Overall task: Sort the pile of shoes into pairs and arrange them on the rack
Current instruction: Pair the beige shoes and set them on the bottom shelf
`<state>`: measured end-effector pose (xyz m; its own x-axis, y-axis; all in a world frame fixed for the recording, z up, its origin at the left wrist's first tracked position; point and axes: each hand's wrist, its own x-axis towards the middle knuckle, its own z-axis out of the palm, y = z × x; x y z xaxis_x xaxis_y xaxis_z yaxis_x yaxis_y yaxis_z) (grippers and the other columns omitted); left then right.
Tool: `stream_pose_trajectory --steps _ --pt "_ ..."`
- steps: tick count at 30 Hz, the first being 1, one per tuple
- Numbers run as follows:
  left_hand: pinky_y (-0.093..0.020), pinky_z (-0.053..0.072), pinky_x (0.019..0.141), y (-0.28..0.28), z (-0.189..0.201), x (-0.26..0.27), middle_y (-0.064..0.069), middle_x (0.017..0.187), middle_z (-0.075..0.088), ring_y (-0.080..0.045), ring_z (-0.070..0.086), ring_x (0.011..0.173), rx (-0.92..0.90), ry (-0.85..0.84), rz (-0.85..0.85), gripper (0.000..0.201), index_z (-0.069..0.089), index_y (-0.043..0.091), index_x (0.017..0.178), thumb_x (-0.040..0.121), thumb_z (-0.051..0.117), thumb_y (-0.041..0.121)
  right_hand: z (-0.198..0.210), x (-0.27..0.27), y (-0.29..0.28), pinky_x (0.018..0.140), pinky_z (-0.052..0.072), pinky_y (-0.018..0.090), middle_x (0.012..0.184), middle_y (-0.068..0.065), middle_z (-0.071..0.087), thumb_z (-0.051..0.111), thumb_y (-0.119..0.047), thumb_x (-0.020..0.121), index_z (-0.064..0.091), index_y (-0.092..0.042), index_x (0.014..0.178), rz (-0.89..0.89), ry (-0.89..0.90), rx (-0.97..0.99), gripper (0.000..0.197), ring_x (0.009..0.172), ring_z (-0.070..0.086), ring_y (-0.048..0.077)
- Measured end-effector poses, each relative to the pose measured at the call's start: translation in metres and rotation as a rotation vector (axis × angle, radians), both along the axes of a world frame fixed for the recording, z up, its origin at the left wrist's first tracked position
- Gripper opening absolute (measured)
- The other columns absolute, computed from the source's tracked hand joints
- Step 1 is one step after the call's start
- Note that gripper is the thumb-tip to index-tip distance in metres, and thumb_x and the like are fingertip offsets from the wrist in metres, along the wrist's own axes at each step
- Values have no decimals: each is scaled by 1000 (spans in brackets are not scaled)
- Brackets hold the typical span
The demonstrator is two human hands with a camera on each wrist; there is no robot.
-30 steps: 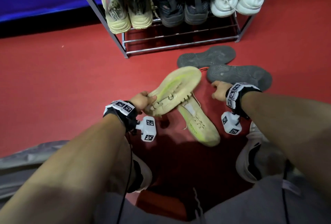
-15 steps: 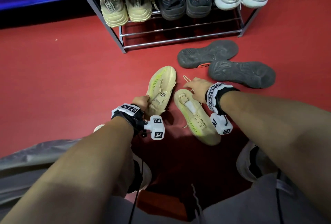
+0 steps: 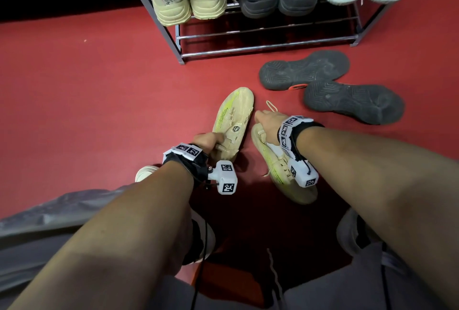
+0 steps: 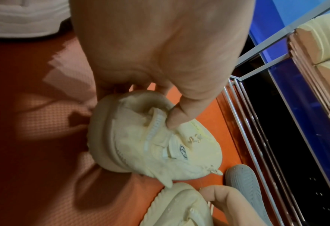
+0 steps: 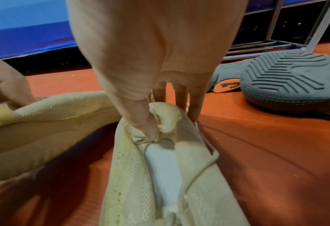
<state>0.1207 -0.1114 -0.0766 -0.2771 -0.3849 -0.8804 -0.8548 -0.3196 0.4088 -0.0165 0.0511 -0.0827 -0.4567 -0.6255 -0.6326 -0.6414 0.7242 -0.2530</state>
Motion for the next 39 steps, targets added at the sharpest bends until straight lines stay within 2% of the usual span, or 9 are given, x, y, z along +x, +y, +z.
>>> stream_pose_trajectory --steps 13,17,21,24,27,29,33,36,39 --pt "-26 43 51 3 9 3 -9 64 56 -23 52 54 -63 -4 -95 22 66 3 93 72 60 1 16 -1 3 76 54 37 111 5 51 64 -14 63 40 -25 110 -142 -32 3 54 90 58 26" --pt "-24 40 51 6 19 1 -9 63 53 -22 49 51 -62 2 -84 29 66 3 95 67 58 4 31 -7 18 76 53 32 109 2 59 64 -12 57 51 -30 116 -428 -65 -105 63 88 59 23" --pt "-25 43 48 9 22 -3 -12 62 55 -22 50 43 -55 41 -30 40 67 -5 95 58 58 5 60 -26 43 66 52 34 84 2 69 69 -10 45 70 -3 97 -796 -104 -259 52 72 51 16" --pt "-24 45 44 12 29 -4 -13 69 61 -22 56 42 -21 88 20 30 65 -1 90 61 60 5 86 -35 60 66 55 35 77 3 69 72 -11 50 70 -14 73 -936 -108 -359 23 69 58 19" --pt "-31 48 55 3 4 -5 -17 84 65 -27 60 62 -5 145 21 78 67 -5 106 30 70 13 108 -38 71 59 45 33 67 4 57 69 -12 59 51 -15 60 -1039 -106 -439 18 61 51 21" --pt "-32 46 58 -5 -4 -9 -16 81 64 -27 58 63 -9 152 25 81 67 -4 104 25 71 15 114 -38 77 54 43 28 62 3 52 69 -15 57 47 -12 65 -1119 -155 -461 23 56 51 22" --pt "-26 41 53 8 70 -10 -9 56 55 -24 50 51 -50 200 74 7 58 5 75 70 55 8 103 -49 92 72 59 52 83 15 68 70 -23 39 61 -4 98 -1262 -273 -533 62 74 69 31" --pt "-28 46 55 4 81 -14 -11 68 56 -25 53 56 -51 262 184 8 59 6 79 74 53 6 122 -38 89 68 60 48 89 17 64 63 -9 65 61 -5 93 -1366 -393 -616 28 78 67 31" --pt "-29 48 53 3 83 -19 -10 70 58 -25 54 55 -27 291 267 24 63 5 94 71 53 9 120 -36 88 74 58 51 101 18 63 59 -5 71 58 -8 102 -1488 -511 -692 31 93 66 33"
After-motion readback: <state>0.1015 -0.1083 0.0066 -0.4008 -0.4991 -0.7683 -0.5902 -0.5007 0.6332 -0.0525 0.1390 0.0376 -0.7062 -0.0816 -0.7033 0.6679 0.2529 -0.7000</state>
